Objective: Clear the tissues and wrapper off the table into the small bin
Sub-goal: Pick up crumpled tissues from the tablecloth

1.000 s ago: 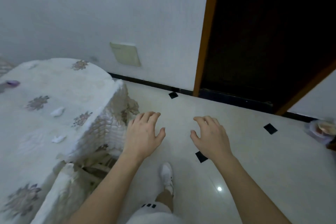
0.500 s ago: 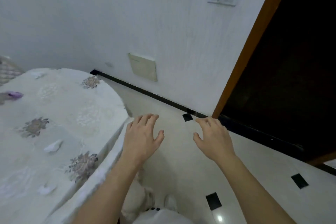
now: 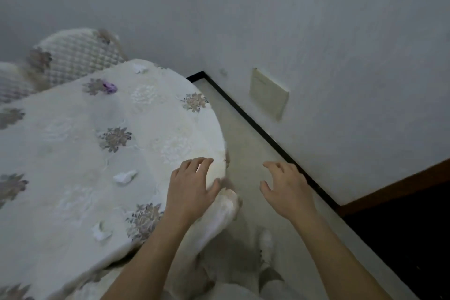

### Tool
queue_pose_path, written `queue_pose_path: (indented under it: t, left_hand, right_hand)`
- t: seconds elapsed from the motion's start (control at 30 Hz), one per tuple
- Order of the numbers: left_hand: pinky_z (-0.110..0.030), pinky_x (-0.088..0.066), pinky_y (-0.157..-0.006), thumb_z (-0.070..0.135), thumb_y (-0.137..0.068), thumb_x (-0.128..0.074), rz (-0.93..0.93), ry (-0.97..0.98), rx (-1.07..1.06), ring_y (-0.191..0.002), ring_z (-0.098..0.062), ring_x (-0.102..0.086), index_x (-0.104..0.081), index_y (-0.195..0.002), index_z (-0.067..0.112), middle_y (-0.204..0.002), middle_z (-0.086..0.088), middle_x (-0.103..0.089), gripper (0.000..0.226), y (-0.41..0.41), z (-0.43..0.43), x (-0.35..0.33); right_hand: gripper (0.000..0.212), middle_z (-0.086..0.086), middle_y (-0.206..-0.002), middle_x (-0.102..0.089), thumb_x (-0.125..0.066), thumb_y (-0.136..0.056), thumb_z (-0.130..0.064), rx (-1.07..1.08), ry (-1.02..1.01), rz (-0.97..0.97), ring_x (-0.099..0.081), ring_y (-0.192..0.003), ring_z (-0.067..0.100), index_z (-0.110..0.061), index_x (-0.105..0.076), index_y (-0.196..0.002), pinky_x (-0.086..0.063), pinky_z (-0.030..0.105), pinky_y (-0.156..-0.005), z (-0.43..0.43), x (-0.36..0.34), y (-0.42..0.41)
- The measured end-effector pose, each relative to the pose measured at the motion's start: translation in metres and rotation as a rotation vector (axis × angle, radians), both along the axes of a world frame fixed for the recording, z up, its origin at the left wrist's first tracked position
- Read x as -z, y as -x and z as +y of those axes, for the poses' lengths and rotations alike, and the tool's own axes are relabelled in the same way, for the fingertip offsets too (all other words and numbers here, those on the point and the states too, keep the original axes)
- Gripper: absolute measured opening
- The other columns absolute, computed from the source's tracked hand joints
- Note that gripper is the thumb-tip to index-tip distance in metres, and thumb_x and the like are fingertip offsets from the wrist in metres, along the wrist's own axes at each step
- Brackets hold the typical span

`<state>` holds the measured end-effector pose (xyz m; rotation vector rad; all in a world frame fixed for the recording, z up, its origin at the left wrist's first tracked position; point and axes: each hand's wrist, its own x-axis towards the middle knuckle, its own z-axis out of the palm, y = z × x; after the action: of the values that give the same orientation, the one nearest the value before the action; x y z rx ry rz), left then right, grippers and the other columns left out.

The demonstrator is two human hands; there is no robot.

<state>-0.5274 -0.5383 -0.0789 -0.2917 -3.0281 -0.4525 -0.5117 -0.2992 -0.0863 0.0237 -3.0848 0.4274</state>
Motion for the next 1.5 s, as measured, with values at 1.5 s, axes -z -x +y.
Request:
queue_pose_path:
  t: [1.5]
  left_hand:
    - [-0.034,-0.049,-0.069,0.043,-0.090,-0.058,-0.390,-0.370,-1.221,-0.091,-0.019,-0.060,-0.051,-0.127,0.029,-0.103,0.006,-0.055,0.040,-0.066,-0.236,0.125]
  right_hand:
    - [0.063,0.000,-0.111,-0.059,-0.064,-0.085,-0.050,-1.218,-0.162,-0.311,-0.057,-0.103,0.026,-0.034,-0.040,-0.141,-0.047,0.039,-0.079,-0.384,0.121,0.209]
